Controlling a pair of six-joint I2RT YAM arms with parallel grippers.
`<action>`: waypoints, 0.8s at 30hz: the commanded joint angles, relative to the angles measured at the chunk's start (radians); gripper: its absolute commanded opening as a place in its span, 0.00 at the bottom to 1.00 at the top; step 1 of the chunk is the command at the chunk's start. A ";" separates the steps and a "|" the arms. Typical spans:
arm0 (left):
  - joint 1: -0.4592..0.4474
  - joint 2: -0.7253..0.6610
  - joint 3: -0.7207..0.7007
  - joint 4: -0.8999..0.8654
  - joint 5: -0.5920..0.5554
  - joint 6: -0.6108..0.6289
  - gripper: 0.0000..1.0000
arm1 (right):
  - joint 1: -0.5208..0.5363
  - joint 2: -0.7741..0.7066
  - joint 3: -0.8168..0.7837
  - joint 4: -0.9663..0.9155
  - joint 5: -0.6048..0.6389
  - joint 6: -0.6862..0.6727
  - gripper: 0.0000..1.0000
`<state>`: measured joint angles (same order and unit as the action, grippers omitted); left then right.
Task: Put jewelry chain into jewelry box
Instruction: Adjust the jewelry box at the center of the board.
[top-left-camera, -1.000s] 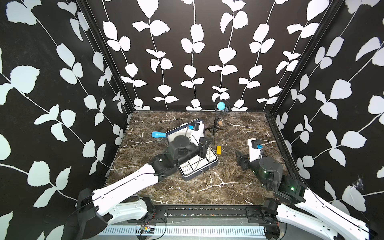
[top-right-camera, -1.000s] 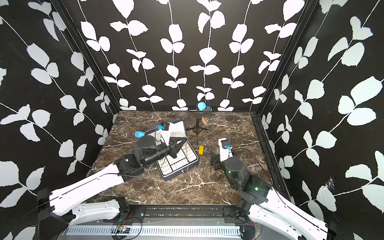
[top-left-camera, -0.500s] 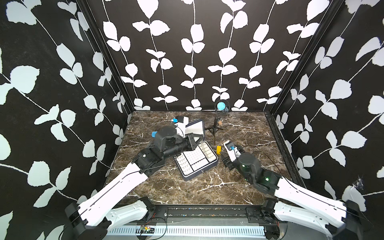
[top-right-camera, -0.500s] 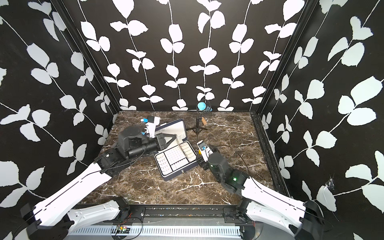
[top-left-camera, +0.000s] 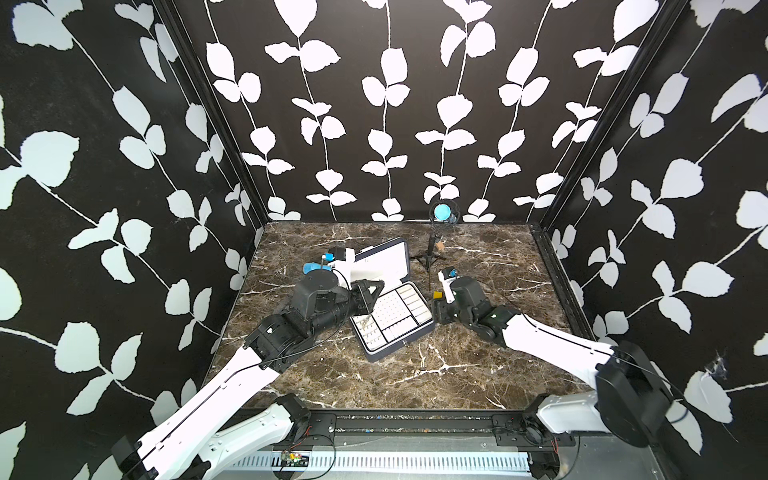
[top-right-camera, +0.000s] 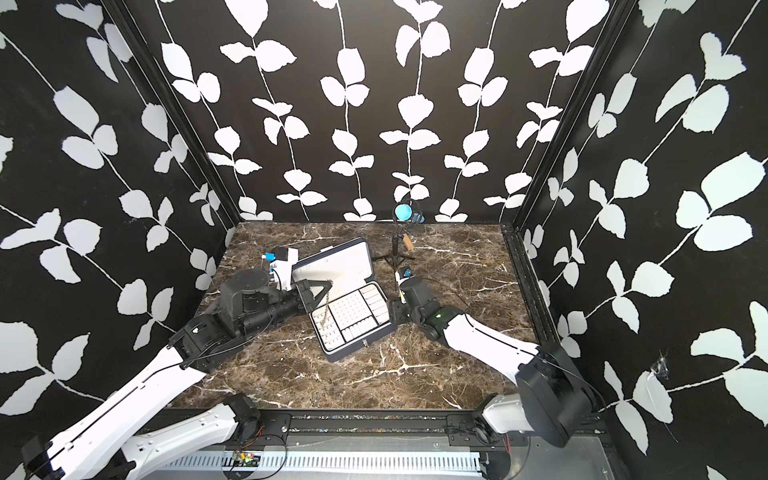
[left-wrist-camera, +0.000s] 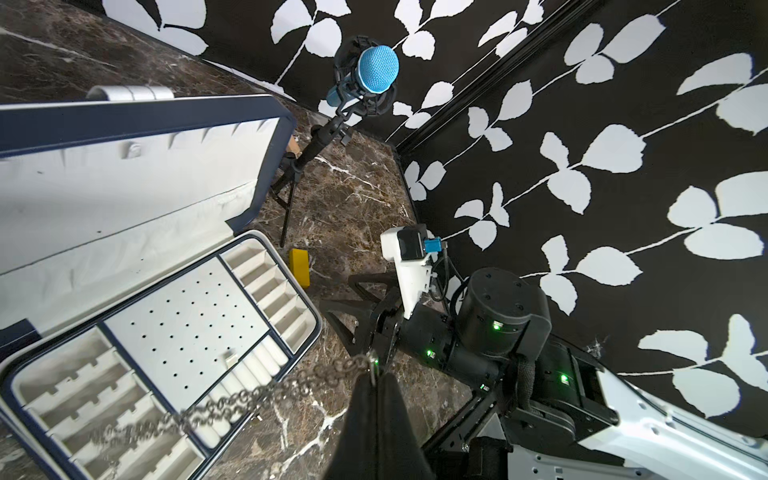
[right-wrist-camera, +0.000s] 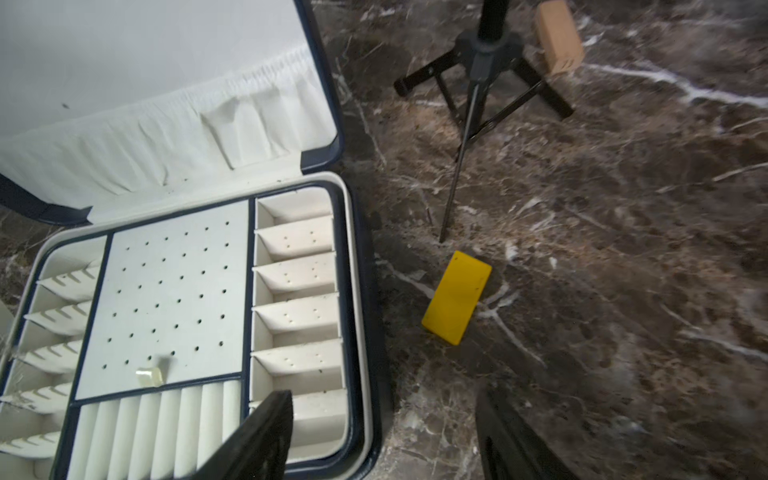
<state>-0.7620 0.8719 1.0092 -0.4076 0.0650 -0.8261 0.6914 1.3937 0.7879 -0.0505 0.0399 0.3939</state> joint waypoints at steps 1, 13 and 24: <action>0.006 -0.028 -0.021 -0.019 -0.035 0.032 0.00 | -0.008 0.032 0.013 0.046 -0.061 0.031 0.72; 0.007 -0.031 -0.050 -0.024 -0.058 0.048 0.00 | -0.014 0.077 -0.054 0.048 -0.017 0.130 0.51; 0.016 -0.001 -0.111 0.005 -0.074 0.044 0.00 | -0.011 -0.069 -0.241 -0.029 0.071 0.308 0.38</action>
<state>-0.7547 0.8627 0.9218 -0.4252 0.0048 -0.7925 0.6853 1.3571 0.6086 0.0505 0.0456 0.6384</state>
